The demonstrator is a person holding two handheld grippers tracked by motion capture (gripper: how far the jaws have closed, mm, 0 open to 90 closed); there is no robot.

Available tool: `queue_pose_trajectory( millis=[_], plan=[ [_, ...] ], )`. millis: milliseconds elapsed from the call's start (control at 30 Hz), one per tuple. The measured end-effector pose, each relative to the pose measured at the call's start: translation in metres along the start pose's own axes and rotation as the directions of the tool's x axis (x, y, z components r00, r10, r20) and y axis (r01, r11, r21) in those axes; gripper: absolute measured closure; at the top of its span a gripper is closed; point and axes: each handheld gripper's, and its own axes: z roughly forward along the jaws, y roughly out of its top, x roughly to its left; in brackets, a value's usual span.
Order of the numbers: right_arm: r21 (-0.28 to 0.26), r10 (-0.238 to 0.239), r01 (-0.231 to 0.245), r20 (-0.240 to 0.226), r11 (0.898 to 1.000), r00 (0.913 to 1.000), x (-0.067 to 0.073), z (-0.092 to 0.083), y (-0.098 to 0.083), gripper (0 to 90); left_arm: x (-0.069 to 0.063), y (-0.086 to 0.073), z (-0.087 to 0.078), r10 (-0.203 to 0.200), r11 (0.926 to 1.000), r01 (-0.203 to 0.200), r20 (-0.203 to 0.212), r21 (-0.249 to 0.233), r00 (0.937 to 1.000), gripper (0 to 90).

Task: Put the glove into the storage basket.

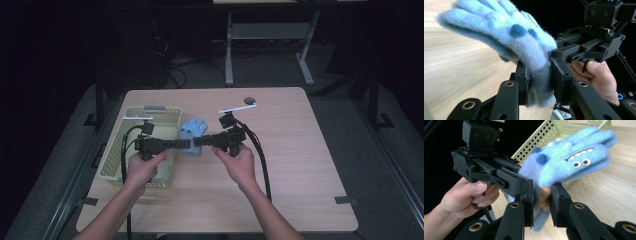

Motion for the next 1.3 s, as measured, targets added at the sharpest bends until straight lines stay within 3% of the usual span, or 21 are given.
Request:
queue_pose_trajectory(
  millis=[867,1300],
  plan=[
    [0.041,-0.037,0.039,-0.039,0.998,0.9985,0.022,0.048,0.025,74.7,0.020,0.002,-0.053,-0.029,0.9992,0.028,-0.021,-0.028,0.9994,68.9],
    [0.053,-0.041,0.045,-0.059,0.998,0.9974,0.028,0.063,0.032,74.6,0.024,0.004,-0.068,-0.025,0.9993,0.024,-0.038,-0.028,0.9990,68.9]
  ],
)
